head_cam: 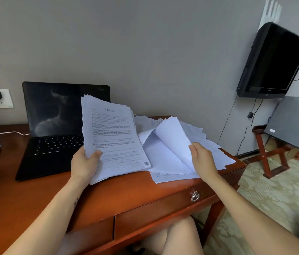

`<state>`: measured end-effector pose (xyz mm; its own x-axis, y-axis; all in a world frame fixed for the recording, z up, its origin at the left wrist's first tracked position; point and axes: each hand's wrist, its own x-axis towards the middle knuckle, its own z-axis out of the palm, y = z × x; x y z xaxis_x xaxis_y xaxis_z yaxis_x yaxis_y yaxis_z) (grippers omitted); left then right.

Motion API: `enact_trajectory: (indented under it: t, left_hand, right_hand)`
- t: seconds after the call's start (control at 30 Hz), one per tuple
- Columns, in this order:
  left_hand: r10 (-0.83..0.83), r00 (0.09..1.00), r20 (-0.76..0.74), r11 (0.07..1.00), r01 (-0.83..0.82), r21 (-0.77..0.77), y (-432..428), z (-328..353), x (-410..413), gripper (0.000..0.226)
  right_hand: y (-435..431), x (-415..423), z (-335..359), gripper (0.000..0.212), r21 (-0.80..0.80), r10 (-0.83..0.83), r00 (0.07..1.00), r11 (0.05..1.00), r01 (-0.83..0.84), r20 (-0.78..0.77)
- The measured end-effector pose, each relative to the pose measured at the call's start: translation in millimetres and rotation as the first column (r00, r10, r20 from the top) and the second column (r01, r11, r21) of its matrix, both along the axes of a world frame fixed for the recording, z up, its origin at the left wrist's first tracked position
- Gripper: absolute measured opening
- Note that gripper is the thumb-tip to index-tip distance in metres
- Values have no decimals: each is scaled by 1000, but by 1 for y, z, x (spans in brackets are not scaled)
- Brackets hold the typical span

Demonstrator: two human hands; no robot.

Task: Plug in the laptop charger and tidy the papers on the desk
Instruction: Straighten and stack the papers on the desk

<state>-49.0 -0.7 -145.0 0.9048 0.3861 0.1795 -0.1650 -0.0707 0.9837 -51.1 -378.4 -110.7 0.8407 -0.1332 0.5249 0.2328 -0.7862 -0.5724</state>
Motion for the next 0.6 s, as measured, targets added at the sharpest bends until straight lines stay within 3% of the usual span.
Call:
enact_trajectory:
  t: [0.2,0.4,0.5,0.6]
  left_hand:
    - [-153,988,-19,988,153,-12,-13,2,-5,22]
    - [-223,973,-57,975,224,5,-20,4,-9,20]
    - [-239,968,-82,970,241,16,-20,5,-10,19]
    - [-260,960,-103,965,263,13,-20,6,-12,20]
  right_hand:
    - [20,-1,11,35,400,-84,990,916,33,111]
    - [34,3,25,20,553,-144,959,833,-17,246]
    - [51,4,32,14,477,-111,943,877,-55,314]
    - [69,5,29,19,204,-19,921,977,-66,389]
